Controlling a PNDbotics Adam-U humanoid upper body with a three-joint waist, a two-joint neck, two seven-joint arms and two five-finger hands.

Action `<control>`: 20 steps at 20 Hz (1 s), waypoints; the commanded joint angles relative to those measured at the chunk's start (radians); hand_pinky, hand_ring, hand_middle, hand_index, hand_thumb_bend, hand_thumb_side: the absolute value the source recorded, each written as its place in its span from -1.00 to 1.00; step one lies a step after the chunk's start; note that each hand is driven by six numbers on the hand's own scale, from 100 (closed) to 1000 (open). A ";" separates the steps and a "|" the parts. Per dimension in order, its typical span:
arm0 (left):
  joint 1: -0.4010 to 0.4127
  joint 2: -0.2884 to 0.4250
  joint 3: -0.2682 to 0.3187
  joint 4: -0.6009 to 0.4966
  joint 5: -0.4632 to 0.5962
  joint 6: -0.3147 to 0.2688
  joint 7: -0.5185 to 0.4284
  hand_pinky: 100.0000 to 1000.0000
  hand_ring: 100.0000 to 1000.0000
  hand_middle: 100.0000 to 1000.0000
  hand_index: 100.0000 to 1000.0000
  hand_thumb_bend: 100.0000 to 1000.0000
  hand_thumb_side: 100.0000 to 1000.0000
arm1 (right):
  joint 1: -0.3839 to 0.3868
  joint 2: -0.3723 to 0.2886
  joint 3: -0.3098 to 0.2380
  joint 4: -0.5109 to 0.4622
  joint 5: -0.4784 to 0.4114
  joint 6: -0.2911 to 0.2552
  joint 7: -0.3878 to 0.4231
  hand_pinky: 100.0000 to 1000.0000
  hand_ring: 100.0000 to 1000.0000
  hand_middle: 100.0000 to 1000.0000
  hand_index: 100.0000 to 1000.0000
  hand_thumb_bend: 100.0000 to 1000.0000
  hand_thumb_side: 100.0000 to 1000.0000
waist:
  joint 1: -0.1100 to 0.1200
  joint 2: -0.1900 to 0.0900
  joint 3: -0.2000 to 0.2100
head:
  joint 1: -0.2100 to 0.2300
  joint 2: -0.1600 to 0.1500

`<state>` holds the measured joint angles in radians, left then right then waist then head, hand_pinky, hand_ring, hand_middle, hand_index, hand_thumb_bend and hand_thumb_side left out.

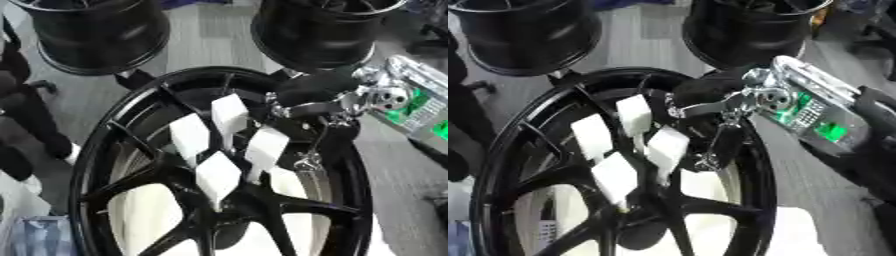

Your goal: Pull the pin out of the wheel hub.

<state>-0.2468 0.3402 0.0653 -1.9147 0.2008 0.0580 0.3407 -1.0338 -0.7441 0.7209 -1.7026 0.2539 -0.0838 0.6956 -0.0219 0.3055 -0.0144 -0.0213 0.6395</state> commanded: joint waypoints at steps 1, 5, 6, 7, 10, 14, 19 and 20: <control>-0.006 0.009 0.009 -0.011 -0.004 0.000 0.004 0.43 0.49 0.22 0.67 -1.00 0.54 | -0.035 -0.005 -0.034 0.011 -0.031 0.005 -0.025 0.58 0.19 -0.43 0.03 -1.00 -1.00 | 0.001 -0.025 -0.001 | -0.001 -0.016; -0.005 0.009 0.011 -0.010 -0.005 0.001 0.005 0.43 0.49 0.22 0.67 -1.00 0.54 | -0.057 -0.001 -0.062 0.063 -0.098 0.010 -0.006 0.55 0.15 -0.47 0.00 -1.00 -1.00 | 0.001 -0.032 -0.003 | -0.011 -0.021; -0.004 0.010 0.012 -0.009 -0.006 0.001 0.005 0.44 0.49 0.22 0.67 -1.00 0.53 | -0.066 0.001 -0.075 0.082 -0.115 0.014 -0.002 0.54 0.12 -0.50 0.00 -1.00 -1.00 | 0.001 -0.034 -0.004 | -0.013 -0.021; -0.004 0.010 0.013 -0.009 -0.007 0.001 0.006 0.44 0.49 0.22 0.67 -1.00 0.53 | -0.077 0.004 -0.092 0.104 -0.132 0.019 -0.003 0.54 0.12 -0.50 0.00 -1.00 -1.00 | 0.001 -0.037 -0.006 | -0.014 -0.021; 0.000 0.012 0.017 -0.009 -0.009 0.002 0.009 0.44 0.49 0.22 0.67 -1.00 0.53 | -0.120 0.008 -0.150 0.178 -0.185 0.033 0.004 0.54 0.11 -0.51 0.01 -1.00 -1.00 | 0.001 -0.043 -0.013 | -0.015 -0.020; 0.004 0.015 0.021 -0.008 -0.012 0.003 0.013 0.44 0.48 0.21 0.67 -1.00 0.53 | -0.158 -0.006 -0.235 0.270 -0.223 0.031 0.003 0.55 0.11 -0.50 0.03 -1.00 -1.00 | 0.000 -0.048 -0.024 | -0.010 -0.015; 0.012 0.022 0.031 -0.008 -0.018 0.003 0.022 0.44 0.48 0.21 0.67 -1.00 0.53 | -0.125 -0.084 -0.342 0.353 -0.181 0.018 -0.017 0.59 0.18 -0.31 0.15 -1.00 -1.00 | -0.001 -0.050 -0.045 | 0.010 -0.008; 0.013 0.024 0.034 -0.008 -0.020 0.002 0.025 0.43 0.48 0.21 0.67 -1.00 0.53 | -0.105 -0.106 -0.366 0.375 -0.167 0.023 -0.030 0.61 0.22 -0.24 0.19 -1.00 -1.00 | -0.002 -0.050 -0.050 | 0.016 -0.007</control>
<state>-0.2289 0.3415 0.0864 -1.9095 0.1879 0.0611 0.3598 -1.1236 -0.7954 0.3970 -1.3456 0.0742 -0.0602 0.6765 -0.0251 0.2779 -0.0654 -0.0122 0.6321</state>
